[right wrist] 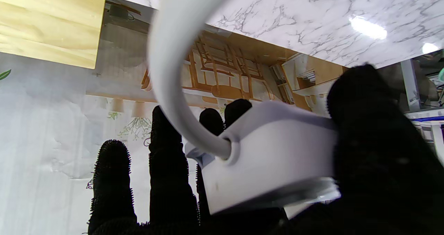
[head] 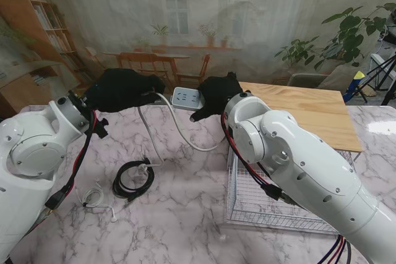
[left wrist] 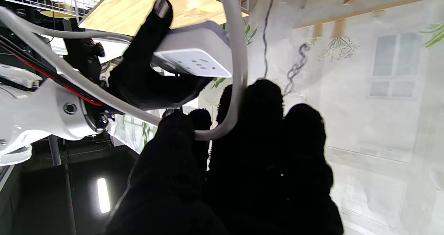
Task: Load the small electronics into the mesh drawer
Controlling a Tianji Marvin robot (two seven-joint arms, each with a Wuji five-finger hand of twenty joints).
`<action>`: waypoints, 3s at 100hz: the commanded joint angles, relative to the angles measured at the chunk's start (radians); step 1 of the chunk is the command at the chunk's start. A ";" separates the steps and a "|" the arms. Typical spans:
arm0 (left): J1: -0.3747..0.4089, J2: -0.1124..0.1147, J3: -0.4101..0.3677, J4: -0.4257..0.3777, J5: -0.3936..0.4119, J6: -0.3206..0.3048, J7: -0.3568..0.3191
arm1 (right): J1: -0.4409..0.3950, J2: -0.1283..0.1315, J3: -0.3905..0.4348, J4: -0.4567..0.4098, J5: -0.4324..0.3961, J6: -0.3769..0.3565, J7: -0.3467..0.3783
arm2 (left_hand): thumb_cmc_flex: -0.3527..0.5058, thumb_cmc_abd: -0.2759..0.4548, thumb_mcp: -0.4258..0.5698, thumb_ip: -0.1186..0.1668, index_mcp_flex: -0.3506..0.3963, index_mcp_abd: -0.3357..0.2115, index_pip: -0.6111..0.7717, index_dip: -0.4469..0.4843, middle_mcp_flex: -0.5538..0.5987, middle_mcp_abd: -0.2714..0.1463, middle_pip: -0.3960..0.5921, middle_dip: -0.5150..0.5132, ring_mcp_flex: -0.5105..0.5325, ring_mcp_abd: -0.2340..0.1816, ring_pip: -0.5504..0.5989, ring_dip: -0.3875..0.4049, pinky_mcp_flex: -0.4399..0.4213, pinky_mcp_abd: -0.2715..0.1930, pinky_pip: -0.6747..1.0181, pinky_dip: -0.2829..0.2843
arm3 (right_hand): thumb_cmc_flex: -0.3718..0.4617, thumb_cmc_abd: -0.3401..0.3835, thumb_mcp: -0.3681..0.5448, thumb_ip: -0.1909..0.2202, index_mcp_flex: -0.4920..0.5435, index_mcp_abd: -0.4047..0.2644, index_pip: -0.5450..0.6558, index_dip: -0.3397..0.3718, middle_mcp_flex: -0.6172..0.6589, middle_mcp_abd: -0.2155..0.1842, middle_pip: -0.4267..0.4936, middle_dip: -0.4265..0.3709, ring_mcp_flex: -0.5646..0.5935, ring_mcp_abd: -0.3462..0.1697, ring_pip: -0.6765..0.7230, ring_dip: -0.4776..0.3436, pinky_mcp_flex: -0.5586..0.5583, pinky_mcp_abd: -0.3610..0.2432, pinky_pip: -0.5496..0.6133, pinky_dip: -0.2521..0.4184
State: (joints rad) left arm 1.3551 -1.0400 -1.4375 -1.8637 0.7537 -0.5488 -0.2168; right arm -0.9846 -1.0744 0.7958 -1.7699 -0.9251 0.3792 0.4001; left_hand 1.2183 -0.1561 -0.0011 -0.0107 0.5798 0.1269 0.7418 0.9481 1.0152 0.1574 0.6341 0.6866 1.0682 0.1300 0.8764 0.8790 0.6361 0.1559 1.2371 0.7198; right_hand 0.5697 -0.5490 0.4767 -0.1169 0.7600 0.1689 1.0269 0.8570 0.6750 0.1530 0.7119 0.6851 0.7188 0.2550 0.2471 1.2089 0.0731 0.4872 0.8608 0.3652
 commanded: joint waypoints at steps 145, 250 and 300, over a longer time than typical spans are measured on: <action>-0.281 -0.006 0.203 0.294 0.073 0.199 -0.011 | -0.256 -0.007 0.102 -0.159 0.106 -0.172 -0.153 | 0.038 0.041 0.018 0.011 -0.003 -0.108 0.026 -0.027 0.021 -0.012 0.027 0.052 0.008 -0.055 0.042 0.037 -0.022 -0.086 0.012 0.049 | 0.135 0.210 0.407 0.030 0.143 -0.095 0.059 0.008 0.047 -0.018 0.033 0.029 0.047 -0.009 0.076 0.023 0.002 0.000 -0.003 0.002; -0.264 -0.015 0.156 0.241 0.025 0.160 0.034 | -0.265 -0.003 0.092 -0.112 0.094 -0.196 -0.153 | 0.044 0.037 0.017 0.014 -0.005 -0.118 0.044 -0.040 0.023 -0.009 0.035 0.058 0.017 -0.059 0.052 0.043 -0.013 -0.087 0.017 0.056 | 0.133 0.209 0.406 0.028 0.144 -0.101 0.055 0.014 0.051 -0.023 0.032 0.032 0.050 -0.013 0.077 0.024 0.001 0.002 -0.001 -0.001; -0.373 -0.021 0.359 0.365 0.007 0.265 -0.021 | -0.322 -0.016 0.128 -0.161 0.128 -0.201 -0.232 | 0.042 0.038 0.016 0.013 -0.003 -0.128 0.047 -0.043 0.023 -0.011 0.033 0.058 0.015 -0.057 0.051 0.042 -0.015 -0.084 0.016 0.057 | 0.136 0.208 0.404 0.027 0.146 -0.101 0.053 0.013 0.056 -0.023 0.035 0.035 0.054 -0.013 0.079 0.026 0.002 0.003 -0.002 -0.003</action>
State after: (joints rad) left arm 0.9819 -1.0483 -1.0950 -1.5184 0.7742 -0.2985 -0.2201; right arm -1.2988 -1.0880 0.9193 -1.9129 -0.8022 0.1749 0.1731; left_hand 1.1948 -0.1565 -0.0128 -0.0132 0.5656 0.0179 0.7464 0.8999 1.0141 0.1306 0.6362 0.7263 1.0683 0.1044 0.8936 0.9066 0.6257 0.1297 1.2374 0.7440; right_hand 0.5697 -0.5492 0.4823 -0.1168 0.7602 0.1778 1.0269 0.8572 0.7085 0.1523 0.7154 0.7106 0.7541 0.2524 0.2737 1.2126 0.0822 0.4867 0.8608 0.3652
